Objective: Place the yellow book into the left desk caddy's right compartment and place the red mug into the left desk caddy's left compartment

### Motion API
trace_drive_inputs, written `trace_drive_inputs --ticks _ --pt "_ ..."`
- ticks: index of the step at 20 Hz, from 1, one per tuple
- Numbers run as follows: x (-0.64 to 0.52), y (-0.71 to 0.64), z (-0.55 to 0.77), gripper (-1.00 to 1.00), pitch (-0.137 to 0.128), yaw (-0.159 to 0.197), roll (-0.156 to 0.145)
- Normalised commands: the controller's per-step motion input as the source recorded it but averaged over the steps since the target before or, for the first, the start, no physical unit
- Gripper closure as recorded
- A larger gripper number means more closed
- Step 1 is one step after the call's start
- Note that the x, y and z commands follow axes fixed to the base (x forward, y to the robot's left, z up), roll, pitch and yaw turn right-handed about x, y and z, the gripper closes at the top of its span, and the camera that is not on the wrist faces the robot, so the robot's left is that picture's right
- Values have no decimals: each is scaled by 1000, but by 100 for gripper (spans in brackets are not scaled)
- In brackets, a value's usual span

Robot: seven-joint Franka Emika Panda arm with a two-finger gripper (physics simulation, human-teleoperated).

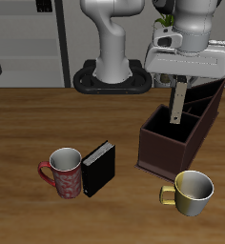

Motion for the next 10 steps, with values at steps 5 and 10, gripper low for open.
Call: trace_drive_inputs --ticks 5,10 --pt "1 41 -152 100 25 -15 13" --pt "-6 41 -119 100 17 -2 14"
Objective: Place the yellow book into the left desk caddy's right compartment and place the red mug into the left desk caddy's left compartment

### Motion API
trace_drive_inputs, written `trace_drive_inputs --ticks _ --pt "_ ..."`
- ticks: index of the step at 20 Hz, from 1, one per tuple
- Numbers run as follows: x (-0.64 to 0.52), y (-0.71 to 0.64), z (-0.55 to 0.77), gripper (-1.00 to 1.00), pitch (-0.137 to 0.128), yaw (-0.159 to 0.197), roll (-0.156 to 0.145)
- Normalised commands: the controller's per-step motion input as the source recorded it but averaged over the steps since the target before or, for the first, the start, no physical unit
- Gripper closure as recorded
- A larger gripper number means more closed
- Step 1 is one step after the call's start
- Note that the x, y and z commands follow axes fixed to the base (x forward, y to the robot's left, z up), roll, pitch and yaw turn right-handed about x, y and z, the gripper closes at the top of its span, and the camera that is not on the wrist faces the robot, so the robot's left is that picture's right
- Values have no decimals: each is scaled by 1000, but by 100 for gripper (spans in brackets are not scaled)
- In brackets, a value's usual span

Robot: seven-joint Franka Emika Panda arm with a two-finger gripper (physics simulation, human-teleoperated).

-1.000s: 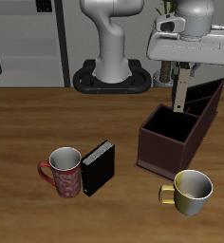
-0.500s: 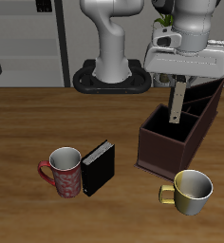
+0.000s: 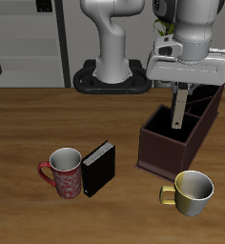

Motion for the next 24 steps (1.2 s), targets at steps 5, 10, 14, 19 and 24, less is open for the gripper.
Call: trace_drive_inputs --ticks 5,10,14,19,24 --pt "56 -34 -167 100 22 -3 -6" --pt "27 52 -195 100 27 -4 11" --pt "-3 101 -180 100 24 10 19" --pt "-4 75 -114 100 15 15 16" --pt "30 -51 -84 100 13 7 0"
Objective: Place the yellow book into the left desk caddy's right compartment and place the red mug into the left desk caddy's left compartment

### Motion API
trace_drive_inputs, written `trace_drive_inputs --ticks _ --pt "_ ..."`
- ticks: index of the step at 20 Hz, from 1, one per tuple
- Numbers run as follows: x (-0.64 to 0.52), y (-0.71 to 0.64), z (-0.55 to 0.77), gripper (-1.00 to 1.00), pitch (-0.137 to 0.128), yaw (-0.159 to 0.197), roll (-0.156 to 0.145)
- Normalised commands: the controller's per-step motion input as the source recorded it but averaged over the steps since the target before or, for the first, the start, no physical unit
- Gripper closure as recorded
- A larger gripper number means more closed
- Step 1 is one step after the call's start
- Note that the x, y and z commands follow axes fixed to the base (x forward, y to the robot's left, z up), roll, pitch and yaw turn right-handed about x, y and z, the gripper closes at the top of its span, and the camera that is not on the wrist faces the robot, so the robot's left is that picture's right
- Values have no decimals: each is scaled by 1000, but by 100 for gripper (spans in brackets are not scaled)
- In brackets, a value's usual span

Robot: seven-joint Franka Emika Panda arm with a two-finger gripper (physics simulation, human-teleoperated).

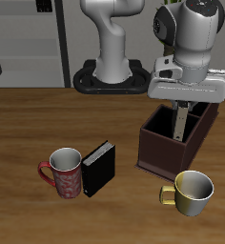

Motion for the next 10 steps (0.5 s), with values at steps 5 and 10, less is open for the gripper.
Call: trace_drive_inputs --ticks 5,10 --pt "17 -2 -111 100 12 5 6" --pt "15 2 -188 100 22 0 4"
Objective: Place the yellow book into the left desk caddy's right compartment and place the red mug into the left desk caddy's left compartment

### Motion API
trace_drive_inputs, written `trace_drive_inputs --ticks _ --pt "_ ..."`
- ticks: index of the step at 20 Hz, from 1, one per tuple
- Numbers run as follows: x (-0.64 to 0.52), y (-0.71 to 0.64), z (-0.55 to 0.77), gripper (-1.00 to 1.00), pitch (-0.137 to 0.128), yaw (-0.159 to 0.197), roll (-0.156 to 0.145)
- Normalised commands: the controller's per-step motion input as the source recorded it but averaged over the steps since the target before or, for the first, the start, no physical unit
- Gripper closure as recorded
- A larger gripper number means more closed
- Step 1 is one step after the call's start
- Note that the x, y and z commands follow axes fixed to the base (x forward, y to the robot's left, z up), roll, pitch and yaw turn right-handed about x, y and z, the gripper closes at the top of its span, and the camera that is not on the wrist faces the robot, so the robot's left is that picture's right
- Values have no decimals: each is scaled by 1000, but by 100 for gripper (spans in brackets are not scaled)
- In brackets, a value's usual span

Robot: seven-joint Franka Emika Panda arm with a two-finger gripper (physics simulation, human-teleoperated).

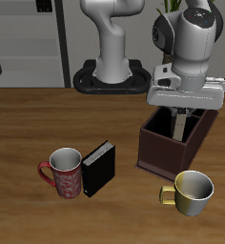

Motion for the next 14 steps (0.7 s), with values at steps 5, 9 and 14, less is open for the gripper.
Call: trace_drive_inputs --ticks 5,9,14 --pt "43 -52 -147 100 16 1 -3" --pt "33 -16 -109 100 14 3 3" --pt "-8 57 -70 100 12 4 12"
